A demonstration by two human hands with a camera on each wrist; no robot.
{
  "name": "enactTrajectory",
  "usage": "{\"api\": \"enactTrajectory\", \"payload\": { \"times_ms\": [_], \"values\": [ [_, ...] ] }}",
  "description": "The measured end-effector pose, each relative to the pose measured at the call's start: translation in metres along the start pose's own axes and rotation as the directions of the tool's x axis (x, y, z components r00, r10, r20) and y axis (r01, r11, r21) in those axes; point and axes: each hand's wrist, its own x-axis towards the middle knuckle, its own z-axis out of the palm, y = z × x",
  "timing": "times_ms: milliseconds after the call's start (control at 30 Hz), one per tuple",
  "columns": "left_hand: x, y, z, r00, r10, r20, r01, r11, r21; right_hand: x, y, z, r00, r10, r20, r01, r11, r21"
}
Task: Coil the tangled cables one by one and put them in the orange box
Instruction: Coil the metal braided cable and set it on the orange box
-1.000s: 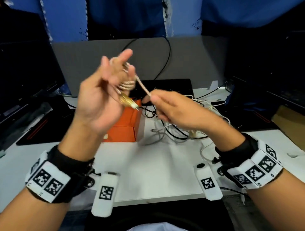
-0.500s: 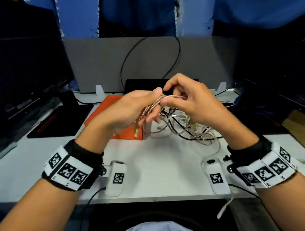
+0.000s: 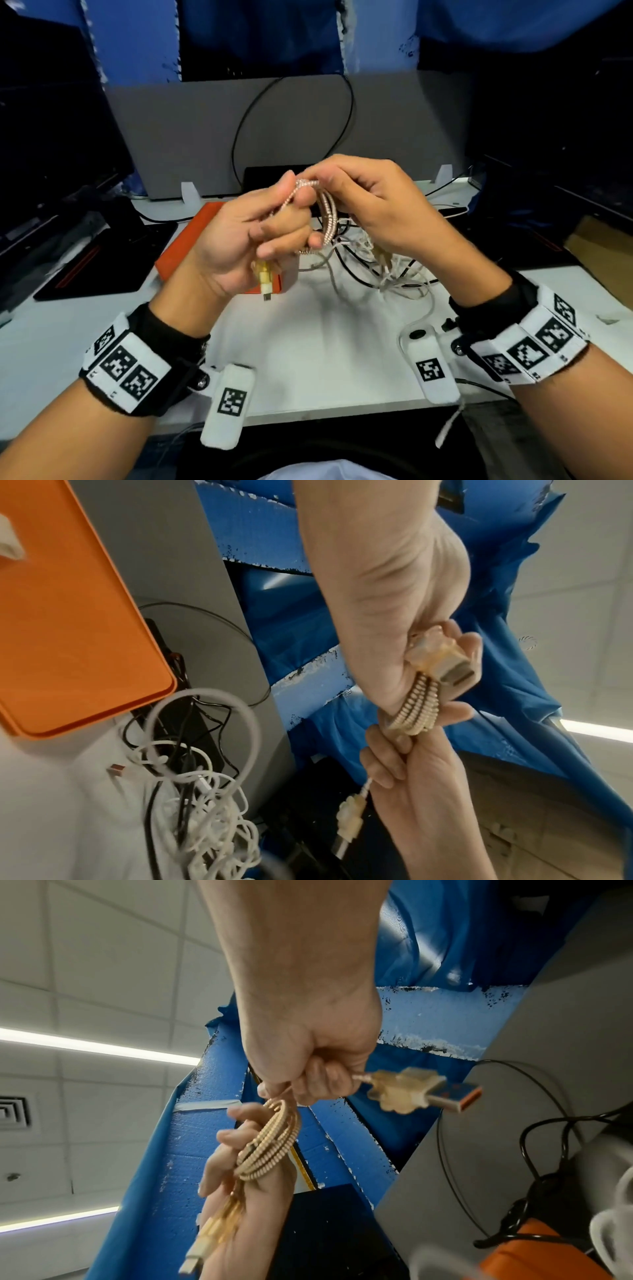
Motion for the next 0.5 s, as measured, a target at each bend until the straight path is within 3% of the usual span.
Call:
{"api": "enactTrajectory", "payload": {
  "times_ms": [100,200,300,333,400,467,500],
  "values": [
    [0.002,0.007,0.001,0.981,0.175,-0.081,-0.183,0.976,-0.114,0.002,0.005,0.002,1.000,0.024,-0.002,-0.024,1.000,-0.011],
    [0.006,0.006,0.005,0.898,0.338,-0.283,-0.372,0.925,-0.078,0.001,0.010,0.007,0.992,0.123,0.027,-0.121,0.991,-0.063],
    [0.008,0.002,0.000,0.820,0.427,-0.380,-0.469,0.883,-0.022,-0.001,0.010,0.009,0.970,0.208,0.129,-0.197,0.976,-0.096],
    [0.007,0.002,-0.003,0.795,0.458,-0.397,-0.485,0.874,0.036,-0.001,0.010,0.010,0.958,0.234,0.167,-0.217,0.970,-0.114],
    [0.007,0.003,-0.003,0.718,0.554,-0.421,-0.435,0.829,0.350,-0.001,0.007,0.013,0.941,0.260,0.216,-0.244,0.965,-0.097],
    [0.009,-0.005,0.002,0.664,0.673,-0.326,-0.290,0.634,0.717,-0.003,0.002,0.017,0.925,0.282,0.254,-0.291,0.957,-0.004],
    [0.010,-0.010,0.005,0.675,0.702,-0.226,-0.214,0.480,0.851,-0.004,-0.001,0.018,0.913,0.292,0.284,-0.317,0.947,0.045]
  ]
}}
